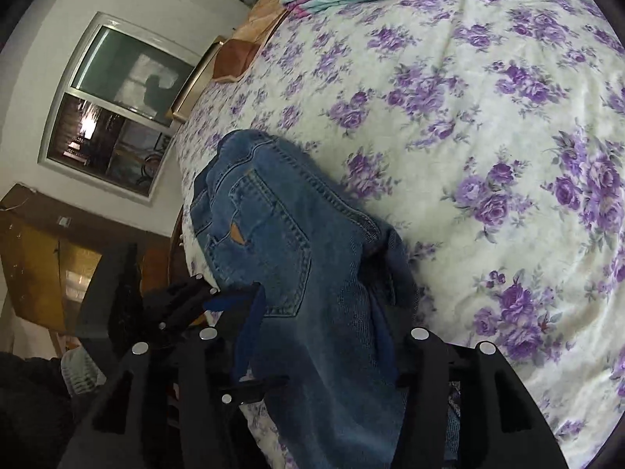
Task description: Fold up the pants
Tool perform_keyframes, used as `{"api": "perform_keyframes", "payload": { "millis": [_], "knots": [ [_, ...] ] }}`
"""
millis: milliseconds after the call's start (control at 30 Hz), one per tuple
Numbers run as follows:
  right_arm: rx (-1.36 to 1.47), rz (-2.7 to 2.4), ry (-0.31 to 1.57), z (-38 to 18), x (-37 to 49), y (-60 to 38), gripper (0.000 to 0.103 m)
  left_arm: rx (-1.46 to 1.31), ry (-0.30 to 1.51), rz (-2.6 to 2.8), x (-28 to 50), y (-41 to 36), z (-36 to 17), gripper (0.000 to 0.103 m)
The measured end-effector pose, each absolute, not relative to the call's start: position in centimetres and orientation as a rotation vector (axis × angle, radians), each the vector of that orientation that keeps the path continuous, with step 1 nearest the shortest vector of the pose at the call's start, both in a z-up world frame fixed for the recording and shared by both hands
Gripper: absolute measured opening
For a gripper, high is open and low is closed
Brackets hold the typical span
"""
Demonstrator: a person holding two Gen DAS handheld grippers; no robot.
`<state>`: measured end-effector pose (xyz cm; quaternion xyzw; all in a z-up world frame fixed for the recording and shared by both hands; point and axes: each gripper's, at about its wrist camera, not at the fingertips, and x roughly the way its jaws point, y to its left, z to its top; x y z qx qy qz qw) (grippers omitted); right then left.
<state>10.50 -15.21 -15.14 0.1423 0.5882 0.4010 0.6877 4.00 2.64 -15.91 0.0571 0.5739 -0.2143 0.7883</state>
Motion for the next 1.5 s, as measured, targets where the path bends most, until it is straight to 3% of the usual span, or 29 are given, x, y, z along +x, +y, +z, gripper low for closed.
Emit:
{"api": "perform_keyframes", "payload": {
  "millis": [233, 500, 733, 833, 933, 1100, 1267, 1433, 1500],
  "knots": [
    [0.227, 0.901, 1.377, -14.8, 11.2, -16.2, 0.054, 0.121, 1.236, -0.466, 3.8, 2.7, -16.0, 0.082],
    [0.284, 0.901, 1.378, -16.9, 11.8, -14.6, 0.066, 0.144, 1.238, -0.477, 3.7, 2.1, -16.3, 0.089],
    [0.409, 0.959, 1.419, -17.0, 12.4, -15.5, 0.067, 0.172, 1.225, -0.476, 3.4, 1.9, -16.5, 0.089],
    [0.602, 0.907, 1.399, -18.7, 13.5, -15.7, 0.068, 0.177, 1.224, -0.475, 3.4, 1.8, -16.6, 0.090],
    [0.825, 0.923, 1.314, -18.8, 13.4, -17.6, 0.062, 0.205, 1.210, -0.472, 2.8, 1.6, -16.6, 0.090],
    [0.851, 0.838, 1.285, -19.2, 12.9, -19.7, 0.020, 0.204, 1.201, -0.471, 2.3, 1.5, -16.6, 0.090],
    [0.654, 0.724, 1.242, -18.1, 13.1, -18.5, 0.011, 0.210, 1.201, -0.468, 2.1, 1.3, -16.7, 0.091],
    [0.271, 0.484, 1.176, -18.0, 14.0, -16.5, 0.003, 0.199, 1.213, -0.471, 2.4, 1.3, -16.6, 0.091],
    [0.304, 0.447, 1.158, -18.0, 13.5, -17.5, 0.001, 0.203, 1.221, -0.476, 2.7, 1.3, -16.3, 0.091]
  ]
}}
